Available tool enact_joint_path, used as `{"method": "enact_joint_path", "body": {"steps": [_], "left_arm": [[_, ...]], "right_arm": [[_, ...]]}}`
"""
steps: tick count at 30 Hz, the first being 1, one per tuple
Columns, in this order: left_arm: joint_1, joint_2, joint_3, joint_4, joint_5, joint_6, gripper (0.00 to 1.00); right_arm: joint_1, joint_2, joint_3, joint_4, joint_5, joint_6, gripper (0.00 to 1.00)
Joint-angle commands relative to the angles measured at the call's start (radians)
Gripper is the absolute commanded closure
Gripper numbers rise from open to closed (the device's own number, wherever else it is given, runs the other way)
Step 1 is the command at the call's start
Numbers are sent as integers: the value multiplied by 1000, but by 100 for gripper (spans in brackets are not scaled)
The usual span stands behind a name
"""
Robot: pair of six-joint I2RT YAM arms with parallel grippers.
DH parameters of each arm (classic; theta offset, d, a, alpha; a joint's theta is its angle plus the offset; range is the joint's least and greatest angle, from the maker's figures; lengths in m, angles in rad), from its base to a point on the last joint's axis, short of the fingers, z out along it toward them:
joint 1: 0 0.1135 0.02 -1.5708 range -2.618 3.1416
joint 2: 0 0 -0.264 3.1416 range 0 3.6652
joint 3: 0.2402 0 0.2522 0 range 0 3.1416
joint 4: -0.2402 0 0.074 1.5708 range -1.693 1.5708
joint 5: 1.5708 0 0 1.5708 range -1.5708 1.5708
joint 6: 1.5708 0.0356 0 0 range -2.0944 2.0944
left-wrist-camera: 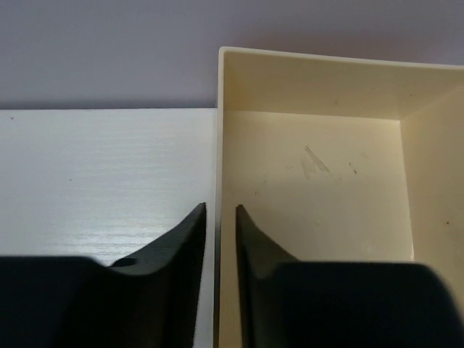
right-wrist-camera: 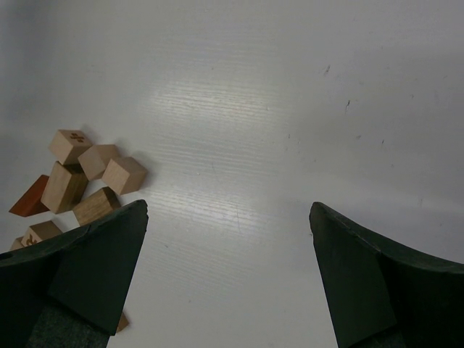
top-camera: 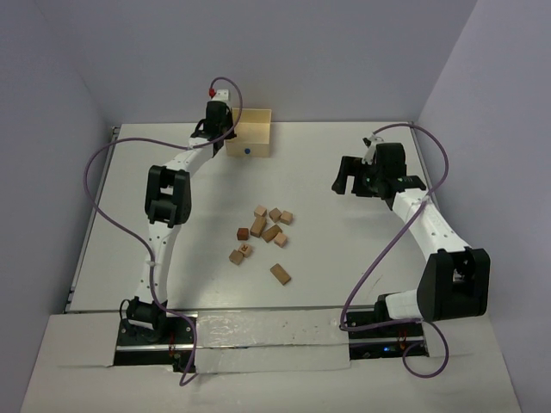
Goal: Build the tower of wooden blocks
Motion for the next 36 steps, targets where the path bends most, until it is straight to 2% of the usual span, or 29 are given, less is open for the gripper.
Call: {"method": "enact_joint_path", "body": {"steps": [1, 3, 5, 7, 12, 15, 17, 19, 22, 28, 31, 35, 36], "left_arm": [[-2, -3, 56, 57, 15, -16, 60], [-2, -25, 48, 55, 20, -19, 45], [-2, -49, 34, 54, 32, -25, 40], [-2, -97, 11, 53, 47, -35, 30], [-2, -242, -23, 17, 88, -54, 21], [0, -379, -53, -39, 137, -57, 13], [4, -460, -98, -57, 142, -63, 11], [17, -601, -207, -79, 213, -75, 9], [26, -733, -337, -122, 281, -68, 9], [33, -1087, -755, -173, 511, 83, 10], [38, -1200, -888, -245, 646, 147, 10], [38, -1347, -1058, -309, 687, 147, 11], [38, -1351, -1062, -310, 683, 147, 11]], "right_arm": [[-2, 4, 54, 21, -8, 5, 0], [-2, -6, 61, 14, -7, 3, 0], [-2, -17, 65, 9, -9, 3, 0], [-2, -32, 71, 3, -11, 2, 0], [3, -68, 90, -13, -24, -4, 0], [18, -98, 116, -39, -37, -16, 0], [27, -116, 124, -48, -37, -24, 0], [56, -144, 127, -59, -29, -41, 0], [128, -179, 117, -79, 5, -79, 0], [265, -218, 88, -109, 63, -154, 0], [313, -193, 93, -141, 38, -201, 0], [405, -138, 94, -129, 104, -204, 2], [408, -120, 95, -128, 121, -203, 2]]}}
